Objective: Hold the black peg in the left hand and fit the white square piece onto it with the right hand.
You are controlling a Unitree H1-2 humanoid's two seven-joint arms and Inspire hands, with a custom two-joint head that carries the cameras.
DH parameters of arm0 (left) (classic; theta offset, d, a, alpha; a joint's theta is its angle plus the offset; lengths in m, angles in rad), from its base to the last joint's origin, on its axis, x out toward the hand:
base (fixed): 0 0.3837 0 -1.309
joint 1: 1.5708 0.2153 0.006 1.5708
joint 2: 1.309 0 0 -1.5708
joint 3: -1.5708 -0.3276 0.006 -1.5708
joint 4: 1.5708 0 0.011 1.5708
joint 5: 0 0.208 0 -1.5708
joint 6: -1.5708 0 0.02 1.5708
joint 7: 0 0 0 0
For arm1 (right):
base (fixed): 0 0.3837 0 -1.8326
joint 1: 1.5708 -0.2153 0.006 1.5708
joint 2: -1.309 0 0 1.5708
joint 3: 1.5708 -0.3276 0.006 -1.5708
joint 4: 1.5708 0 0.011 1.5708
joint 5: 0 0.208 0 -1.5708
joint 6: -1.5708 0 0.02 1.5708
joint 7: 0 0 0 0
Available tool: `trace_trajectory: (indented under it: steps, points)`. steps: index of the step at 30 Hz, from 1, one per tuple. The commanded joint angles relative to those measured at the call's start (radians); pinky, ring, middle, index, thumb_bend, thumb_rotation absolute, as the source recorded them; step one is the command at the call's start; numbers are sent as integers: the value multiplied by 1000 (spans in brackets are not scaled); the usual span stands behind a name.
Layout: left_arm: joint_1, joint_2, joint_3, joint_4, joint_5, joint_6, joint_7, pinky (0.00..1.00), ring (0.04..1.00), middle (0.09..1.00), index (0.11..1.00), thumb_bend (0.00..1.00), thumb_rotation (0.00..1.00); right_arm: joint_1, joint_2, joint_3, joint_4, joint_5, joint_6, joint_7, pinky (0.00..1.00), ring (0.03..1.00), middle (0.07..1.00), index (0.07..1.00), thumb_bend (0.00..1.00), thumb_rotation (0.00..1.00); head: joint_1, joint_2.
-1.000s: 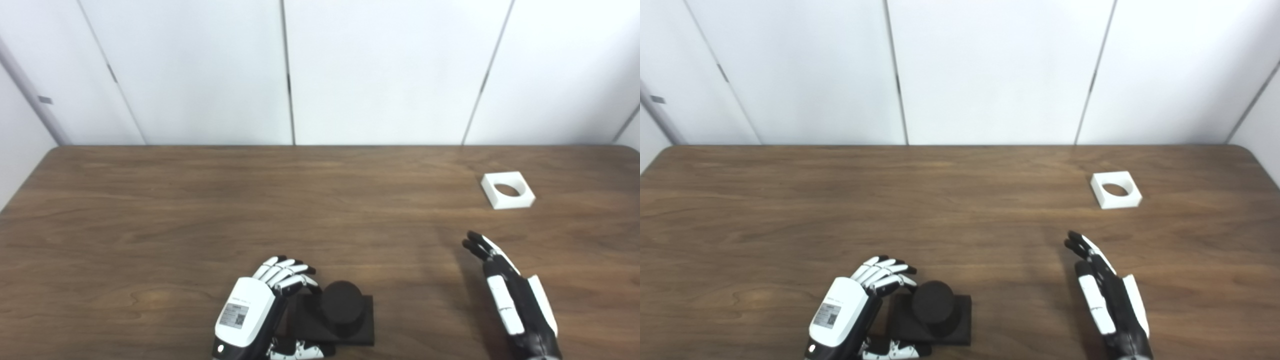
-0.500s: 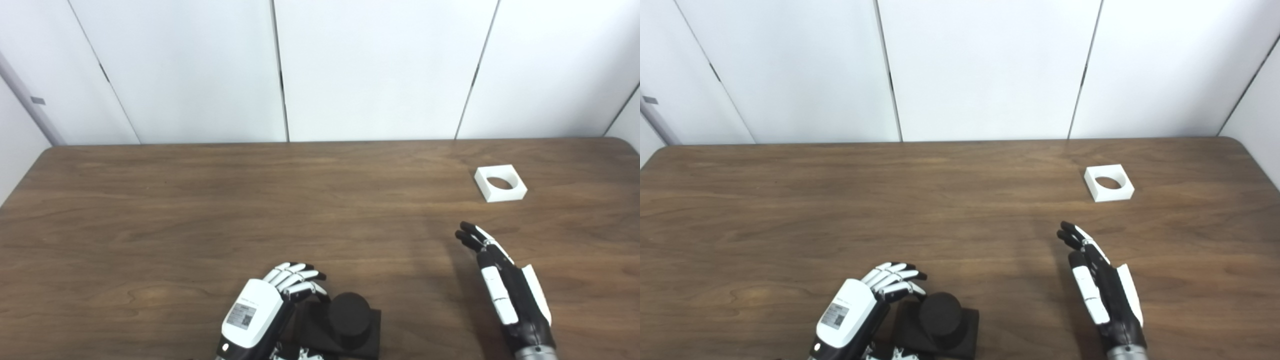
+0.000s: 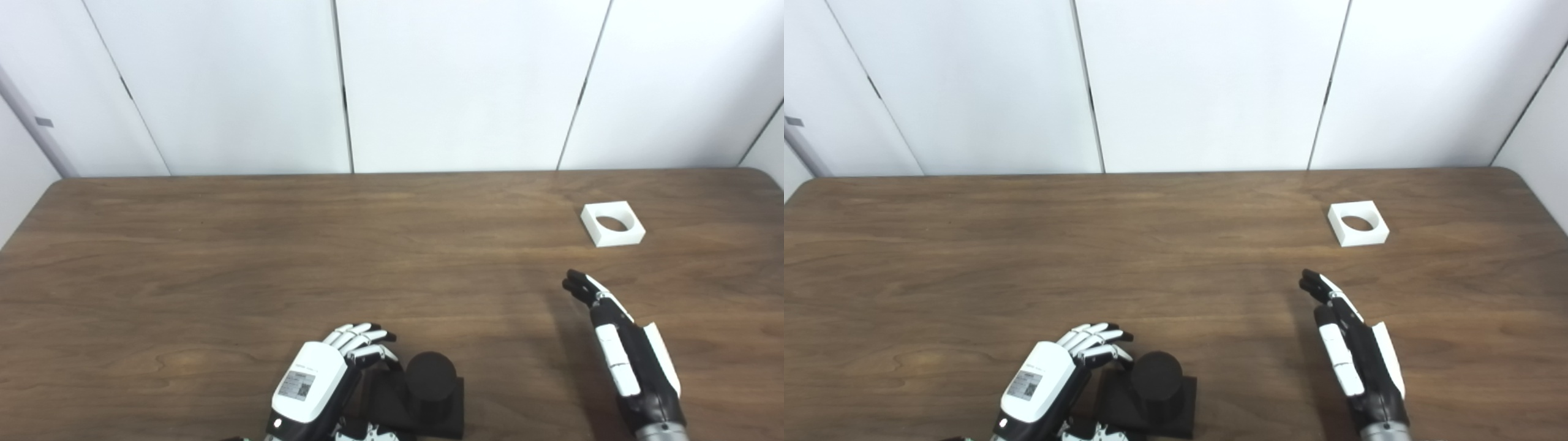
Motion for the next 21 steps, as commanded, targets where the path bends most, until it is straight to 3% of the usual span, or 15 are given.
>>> trace_trajectory:
  steps: [1,4,5,8,10,12,14,17,19,21]
  points:
    - [-5,11,16,31,45,68,-43,854,857,814,488,515,50,-18,-6,-16,-71,11,13,11,970,940,889,862,550,804,-8,1]
    - [-6,12,14,29,43,68,-37,842,851,810,488,516,49,-45,-44,-32,-113,-15,72,29,925,928,900,894,576,652,-38,-3]
    - [-6,12,14,28,42,67,-35,839,848,808,488,517,48,-59,-58,-40,-127,-21,98,36,950,943,918,910,627,551,-46,-5]
    - [-6,13,16,25,40,66,-32,832,846,806,488,517,48,-97,-87,-61,-154,-31,158,52,958,954,935,920,682,447,-71,-9]
    - [-4,13,19,22,37,66,-33,829,845,805,488,517,48,-140,-120,-77,-159,-50,196,60,876,927,935,917,715,370,-86,-6]
    - [-2,13,22,17,28,66,-38,830,847,807,488,517,48,-188,-172,-84,-157,-114,232,69,808,894,920,905,750,324,-98,-4]
    - [1,13,25,12,13,66,-46,813,851,811,488,516,48,-233,-242,-82,-150,-203,276,93,875,907,910,888,801,327,-105,-3]
    - [5,17,31,3,0,64,-53,773,852,815,488,515,48,-293,-352,-76,-144,-293,349,160,966,986,970,876,845,311,-131,-4]
    - [7,22,36,-5,-3,61,-56,781,851,815,488,515,48,-333,-414,-71,-139,-328,392,202,973,996,982,866,861,280,-148,-4]
    - [10,27,41,-12,-9,58,-60,796,849,816,488,515,47,-377,-471,-60,-103,-367,390,224,951,999,980,845,895,234,-169,-8]
